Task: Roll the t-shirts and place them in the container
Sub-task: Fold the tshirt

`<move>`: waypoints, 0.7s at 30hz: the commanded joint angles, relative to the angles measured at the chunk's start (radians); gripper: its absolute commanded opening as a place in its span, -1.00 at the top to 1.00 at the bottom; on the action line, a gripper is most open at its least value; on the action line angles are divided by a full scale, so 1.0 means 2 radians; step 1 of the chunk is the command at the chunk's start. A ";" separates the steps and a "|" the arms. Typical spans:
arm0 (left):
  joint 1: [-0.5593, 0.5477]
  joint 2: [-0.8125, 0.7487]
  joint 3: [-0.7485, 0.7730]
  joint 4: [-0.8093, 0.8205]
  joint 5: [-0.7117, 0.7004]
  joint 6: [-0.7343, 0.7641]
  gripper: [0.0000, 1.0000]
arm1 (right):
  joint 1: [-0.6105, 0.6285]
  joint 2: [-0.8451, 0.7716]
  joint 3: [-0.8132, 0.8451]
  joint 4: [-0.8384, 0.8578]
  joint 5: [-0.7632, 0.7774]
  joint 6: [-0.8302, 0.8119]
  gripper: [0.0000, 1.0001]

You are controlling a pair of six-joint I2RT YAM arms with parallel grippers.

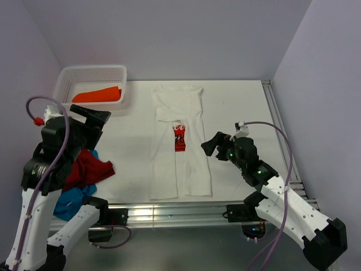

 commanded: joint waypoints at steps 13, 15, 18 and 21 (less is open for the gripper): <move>-0.001 -0.110 -0.141 0.054 0.010 0.110 -0.91 | 0.001 -0.019 0.021 -0.049 0.011 0.014 -0.93; -0.002 -0.124 -0.180 0.086 0.048 0.125 -0.91 | 0.001 -0.022 0.016 -0.058 0.003 0.020 -0.92; -0.002 -0.137 -0.223 0.122 0.103 0.147 -0.90 | 0.001 -0.014 0.010 -0.077 -0.005 0.030 -0.89; -0.002 -0.148 -0.264 0.159 0.177 0.173 -0.89 | 0.001 0.004 0.010 -0.106 -0.025 0.035 -0.85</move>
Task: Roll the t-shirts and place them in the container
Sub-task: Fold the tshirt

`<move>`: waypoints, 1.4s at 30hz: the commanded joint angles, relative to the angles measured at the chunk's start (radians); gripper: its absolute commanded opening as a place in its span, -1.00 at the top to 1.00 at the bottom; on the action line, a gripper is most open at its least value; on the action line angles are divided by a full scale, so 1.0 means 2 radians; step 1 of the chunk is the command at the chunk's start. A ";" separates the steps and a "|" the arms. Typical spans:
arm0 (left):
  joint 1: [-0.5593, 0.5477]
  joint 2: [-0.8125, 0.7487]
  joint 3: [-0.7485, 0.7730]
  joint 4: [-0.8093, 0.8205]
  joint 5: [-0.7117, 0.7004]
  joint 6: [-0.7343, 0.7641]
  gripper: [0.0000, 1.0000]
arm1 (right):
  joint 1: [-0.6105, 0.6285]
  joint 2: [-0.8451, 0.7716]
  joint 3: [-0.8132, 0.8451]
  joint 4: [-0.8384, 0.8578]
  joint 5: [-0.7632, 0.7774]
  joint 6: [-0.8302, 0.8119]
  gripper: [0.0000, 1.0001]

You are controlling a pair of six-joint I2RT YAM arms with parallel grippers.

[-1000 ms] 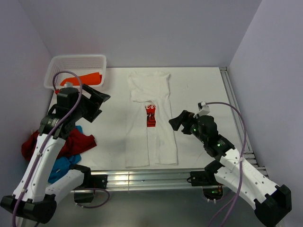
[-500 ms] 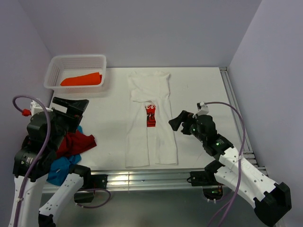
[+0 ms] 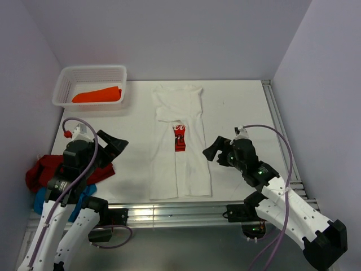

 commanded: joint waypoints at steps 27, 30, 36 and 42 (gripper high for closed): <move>-0.025 -0.073 -0.282 0.133 0.219 -0.049 -0.51 | 0.151 -0.066 -0.086 -0.170 -0.046 0.139 -0.42; -0.050 -0.076 -0.297 0.131 0.202 -0.052 -0.51 | 0.160 -0.058 -0.085 -0.170 -0.045 0.141 -0.42; -0.074 -0.042 -0.296 0.146 0.182 -0.054 -0.50 | 0.168 -0.024 -0.075 -0.158 -0.042 0.136 -0.42; -0.102 -0.016 -0.294 0.164 0.145 -0.060 -0.43 | 0.168 -0.013 -0.075 -0.148 -0.045 0.133 -0.41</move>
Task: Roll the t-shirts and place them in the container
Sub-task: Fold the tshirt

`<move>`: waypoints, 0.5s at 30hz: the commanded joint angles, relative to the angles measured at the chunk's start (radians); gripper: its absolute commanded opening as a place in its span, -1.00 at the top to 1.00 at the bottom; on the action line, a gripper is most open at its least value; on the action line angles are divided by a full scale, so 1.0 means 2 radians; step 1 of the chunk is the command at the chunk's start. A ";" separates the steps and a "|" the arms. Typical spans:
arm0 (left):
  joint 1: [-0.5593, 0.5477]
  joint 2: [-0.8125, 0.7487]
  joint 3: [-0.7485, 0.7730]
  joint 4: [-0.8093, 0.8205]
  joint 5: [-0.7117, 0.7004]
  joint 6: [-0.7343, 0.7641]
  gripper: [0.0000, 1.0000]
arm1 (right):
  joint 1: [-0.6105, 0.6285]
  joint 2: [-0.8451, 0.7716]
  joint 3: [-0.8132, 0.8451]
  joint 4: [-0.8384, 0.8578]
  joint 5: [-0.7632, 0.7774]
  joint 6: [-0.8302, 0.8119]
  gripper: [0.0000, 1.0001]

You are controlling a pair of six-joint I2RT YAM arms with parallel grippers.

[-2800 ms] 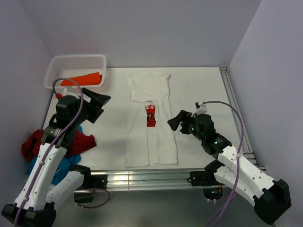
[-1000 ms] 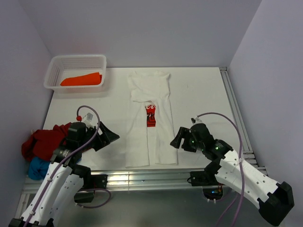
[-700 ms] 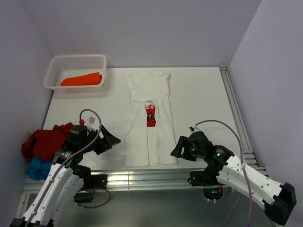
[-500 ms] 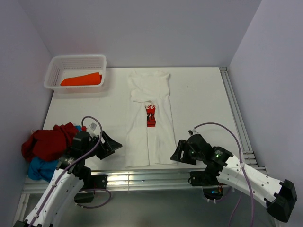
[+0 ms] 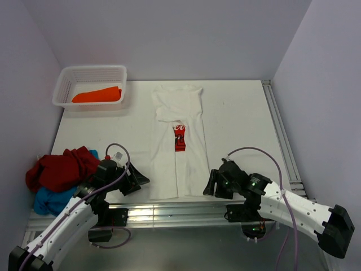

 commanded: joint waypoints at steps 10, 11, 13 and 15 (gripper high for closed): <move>-0.117 -0.013 -0.032 0.023 -0.097 -0.055 -0.43 | 0.004 0.024 0.018 0.027 0.002 -0.010 -0.27; -0.124 -0.011 -0.030 0.021 -0.103 -0.057 -0.42 | 0.004 0.025 0.018 0.029 0.003 -0.009 -0.26; -0.145 -0.008 -0.024 0.016 -0.118 -0.062 -0.42 | 0.003 0.028 0.015 0.036 0.004 -0.008 -0.19; -0.159 0.000 -0.024 0.020 -0.120 -0.065 -0.40 | 0.004 0.031 0.013 0.043 0.004 -0.007 -0.13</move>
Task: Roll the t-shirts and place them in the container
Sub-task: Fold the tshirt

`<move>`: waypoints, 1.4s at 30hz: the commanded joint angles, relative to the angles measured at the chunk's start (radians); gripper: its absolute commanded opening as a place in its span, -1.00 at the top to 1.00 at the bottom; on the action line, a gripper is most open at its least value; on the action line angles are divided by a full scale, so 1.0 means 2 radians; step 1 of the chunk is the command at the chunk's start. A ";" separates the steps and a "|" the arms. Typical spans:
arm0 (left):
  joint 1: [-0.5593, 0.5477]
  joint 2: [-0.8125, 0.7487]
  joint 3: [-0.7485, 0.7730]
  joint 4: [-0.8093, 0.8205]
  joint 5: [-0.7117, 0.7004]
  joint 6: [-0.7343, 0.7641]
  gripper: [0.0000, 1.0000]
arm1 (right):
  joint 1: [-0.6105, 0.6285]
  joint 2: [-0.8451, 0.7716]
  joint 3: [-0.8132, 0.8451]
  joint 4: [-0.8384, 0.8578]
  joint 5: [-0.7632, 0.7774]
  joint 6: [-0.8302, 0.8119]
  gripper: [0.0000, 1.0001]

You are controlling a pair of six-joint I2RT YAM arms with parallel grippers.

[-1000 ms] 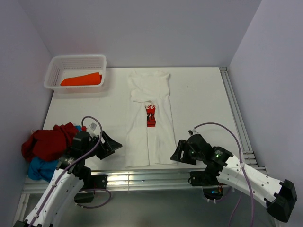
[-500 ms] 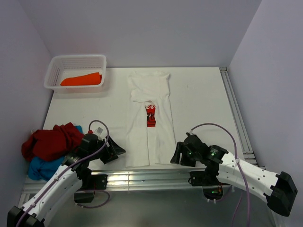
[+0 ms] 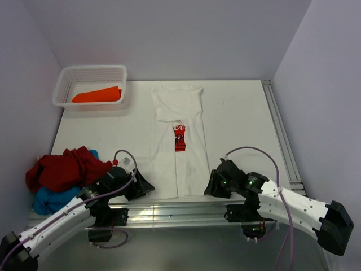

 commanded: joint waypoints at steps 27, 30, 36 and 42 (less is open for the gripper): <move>-0.127 0.100 0.025 0.013 -0.081 -0.042 0.74 | 0.004 0.023 0.018 0.050 0.005 -0.015 0.94; -0.128 0.093 0.038 0.005 -0.086 -0.042 0.99 | 0.004 0.020 0.026 0.043 0.002 -0.020 1.00; -0.127 0.107 0.074 0.000 -0.086 -0.037 0.99 | 0.003 0.019 0.062 0.017 0.015 -0.035 1.00; -0.127 0.142 0.101 0.017 -0.086 -0.034 0.99 | -0.005 0.031 0.087 0.008 0.020 -0.053 1.00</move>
